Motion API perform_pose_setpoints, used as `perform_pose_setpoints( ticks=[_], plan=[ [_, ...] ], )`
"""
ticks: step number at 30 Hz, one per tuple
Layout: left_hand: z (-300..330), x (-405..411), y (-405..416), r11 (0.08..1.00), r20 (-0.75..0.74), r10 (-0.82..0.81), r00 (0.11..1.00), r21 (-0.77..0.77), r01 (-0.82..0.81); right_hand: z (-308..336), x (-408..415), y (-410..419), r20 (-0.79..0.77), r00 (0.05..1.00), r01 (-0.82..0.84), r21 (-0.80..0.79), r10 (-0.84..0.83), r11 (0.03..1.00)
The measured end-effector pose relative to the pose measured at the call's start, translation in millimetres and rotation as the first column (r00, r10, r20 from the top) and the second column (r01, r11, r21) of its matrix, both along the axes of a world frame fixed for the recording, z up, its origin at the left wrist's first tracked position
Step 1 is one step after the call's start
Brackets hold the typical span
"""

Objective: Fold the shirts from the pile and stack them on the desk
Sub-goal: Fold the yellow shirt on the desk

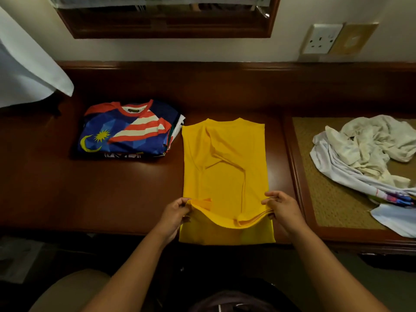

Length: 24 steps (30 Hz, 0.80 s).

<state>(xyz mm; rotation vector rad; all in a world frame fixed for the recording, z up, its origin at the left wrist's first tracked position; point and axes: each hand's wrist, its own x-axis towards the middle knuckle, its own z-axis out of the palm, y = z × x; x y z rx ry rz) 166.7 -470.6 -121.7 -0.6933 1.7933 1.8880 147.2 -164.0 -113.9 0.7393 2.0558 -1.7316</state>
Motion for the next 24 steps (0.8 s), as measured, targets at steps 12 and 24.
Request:
perform_pose_setpoints(
  ticks=[12, 24],
  plan=[
    [-49.6, -79.0, -15.9, 0.976, 0.243, -0.006, 0.970, -0.209, 0.059, -48.3, -55.7, -6.0, 0.143, 0.983, -0.158, 0.330, 0.117, 0.930],
    [-54.3, -106.3, 7.6, 0.886, 0.052, -0.043, 0.998, -0.460, 0.062, -66.5, -87.0, -18.7, 0.193, 0.933, -0.358, 0.586, 0.303, 0.727]
  ],
)
